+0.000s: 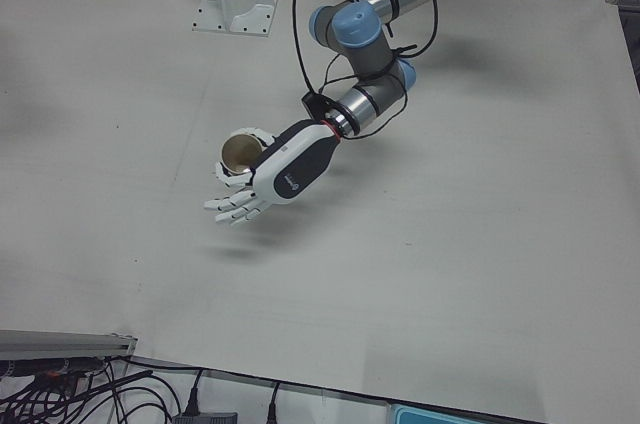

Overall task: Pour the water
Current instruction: 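Lift both cups, raising the right hand's cup above the left hand's cup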

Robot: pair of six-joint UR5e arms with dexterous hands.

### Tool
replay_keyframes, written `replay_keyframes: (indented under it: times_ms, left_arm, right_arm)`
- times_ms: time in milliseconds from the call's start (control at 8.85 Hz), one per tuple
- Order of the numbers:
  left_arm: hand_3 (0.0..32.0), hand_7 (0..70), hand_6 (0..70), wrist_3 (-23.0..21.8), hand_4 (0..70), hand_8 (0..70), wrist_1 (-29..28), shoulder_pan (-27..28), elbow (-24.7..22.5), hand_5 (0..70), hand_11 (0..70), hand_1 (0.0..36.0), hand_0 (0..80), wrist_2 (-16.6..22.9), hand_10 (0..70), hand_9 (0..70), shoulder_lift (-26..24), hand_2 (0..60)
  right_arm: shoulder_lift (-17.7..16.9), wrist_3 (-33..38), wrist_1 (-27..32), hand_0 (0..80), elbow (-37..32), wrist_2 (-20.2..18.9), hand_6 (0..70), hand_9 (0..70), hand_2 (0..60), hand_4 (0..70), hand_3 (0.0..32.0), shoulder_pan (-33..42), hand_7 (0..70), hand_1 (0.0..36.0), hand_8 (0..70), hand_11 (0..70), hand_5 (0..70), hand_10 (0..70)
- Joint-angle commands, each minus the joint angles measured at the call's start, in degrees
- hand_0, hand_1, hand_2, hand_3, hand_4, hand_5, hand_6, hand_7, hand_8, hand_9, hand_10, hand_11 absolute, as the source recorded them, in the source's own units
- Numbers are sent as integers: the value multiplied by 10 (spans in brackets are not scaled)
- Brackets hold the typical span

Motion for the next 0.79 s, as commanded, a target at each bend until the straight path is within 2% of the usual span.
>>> replay_keyframes:
  times_ms: [0,226,339,452,678]
  left_arm:
    - [0,184,170,52,700,79,77,47,-11,690,96,300,524,-1,56,117,-67,600]
    - [0,171,167,46,699,75,79,46,-17,679,93,309,523,0,53,109,-70,600]
    - [0,171,166,46,698,74,79,46,-18,678,91,308,521,0,52,108,-72,600]
    - [0,171,167,46,699,74,79,46,-18,677,89,302,521,0,51,108,-78,600]
    - [0,175,170,47,700,74,95,45,-18,681,89,303,520,0,51,109,-94,600]
  right_arm:
    - [88,-123,-86,800,27,34,647,700,595,310,0,-106,700,360,609,516,700,339]
    - [86,-225,-101,800,22,81,643,700,596,317,0,-195,700,360,595,518,700,340]
    - [83,-251,-101,800,19,107,639,700,594,318,0,-224,700,360,587,522,700,342]
    - [82,-274,-101,800,18,129,624,700,553,311,0,-241,700,360,574,527,700,346]
    - [85,-304,-101,800,7,148,615,700,547,308,0,-253,700,360,560,529,700,348]
